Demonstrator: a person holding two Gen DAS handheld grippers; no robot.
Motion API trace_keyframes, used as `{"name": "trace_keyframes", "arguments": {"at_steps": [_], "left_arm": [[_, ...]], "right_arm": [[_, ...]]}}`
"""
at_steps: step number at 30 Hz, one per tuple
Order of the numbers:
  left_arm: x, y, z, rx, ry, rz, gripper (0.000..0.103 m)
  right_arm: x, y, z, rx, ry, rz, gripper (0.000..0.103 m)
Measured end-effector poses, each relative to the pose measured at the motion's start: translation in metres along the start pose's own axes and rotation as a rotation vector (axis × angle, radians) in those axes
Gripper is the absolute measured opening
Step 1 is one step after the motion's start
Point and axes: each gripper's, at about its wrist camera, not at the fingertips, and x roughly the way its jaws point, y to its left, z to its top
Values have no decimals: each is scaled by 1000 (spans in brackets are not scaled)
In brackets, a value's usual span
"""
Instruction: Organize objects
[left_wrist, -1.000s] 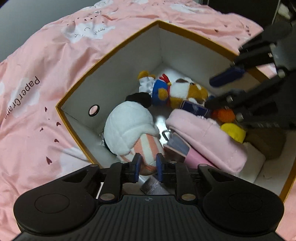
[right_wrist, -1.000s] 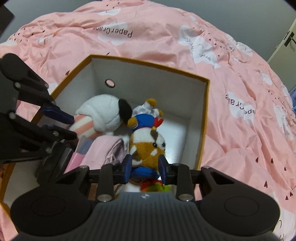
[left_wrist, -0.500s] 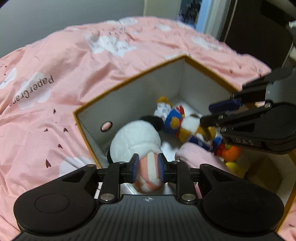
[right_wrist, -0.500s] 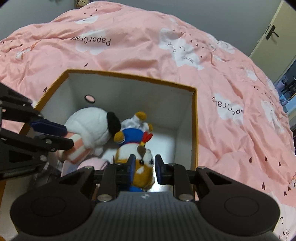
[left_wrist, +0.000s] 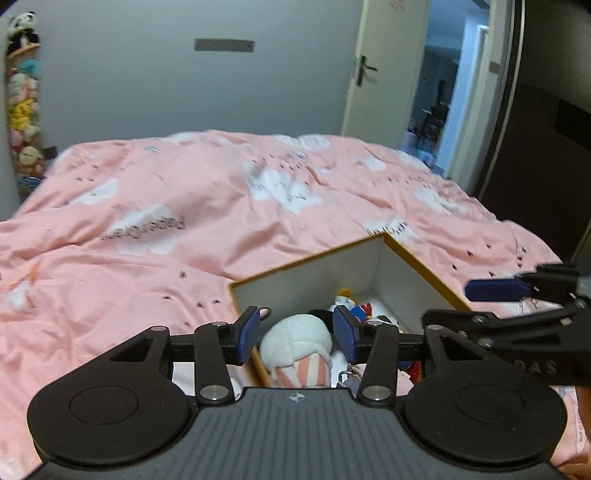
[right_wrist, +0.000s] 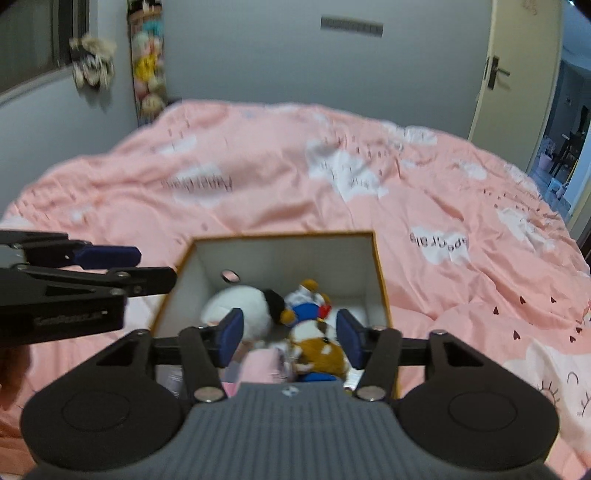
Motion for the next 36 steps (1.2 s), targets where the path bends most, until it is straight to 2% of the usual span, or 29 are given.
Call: {"name": "trace_keyframes", "arguments": {"at_steps": [2,3,5,7,9,12,17,21,24,29,36], "left_arm": [[-15,1,0,7,-27,8,57],[-24,0,0,15,-43,15,62],[-38,-1,-2,39,-69,20,69],[-55,-3,-4,65,-95,18,73],[-71,-2,-6,87,-119,8,82],[-87,-3,-11,131,-135,41,83],[-101,1,-26,169,-139,85,84],[-94,8,-49,67,-91,106,84],[-88,5,-66,-2,-48,114,84],[-88,-11,-79,52,-38,179,84],[-80,-11,-96,46,4,167,84]], "right_arm": [[-16,7,-4,17,-36,-3,66],[-25,11,-7,28,-55,-1,72],[-39,18,-13,39,-78,6,73],[-53,26,-20,37,-98,-5,81],[-66,33,-27,33,-124,-20,85],[-81,39,-37,43,-145,-23,91],[-94,46,-53,42,-164,-54,97],[-93,47,-70,41,-154,-128,97],[-88,47,-82,59,-130,-144,97],[-87,54,-100,44,-134,-172,100],[-80,57,-116,64,-107,-162,102]]}}
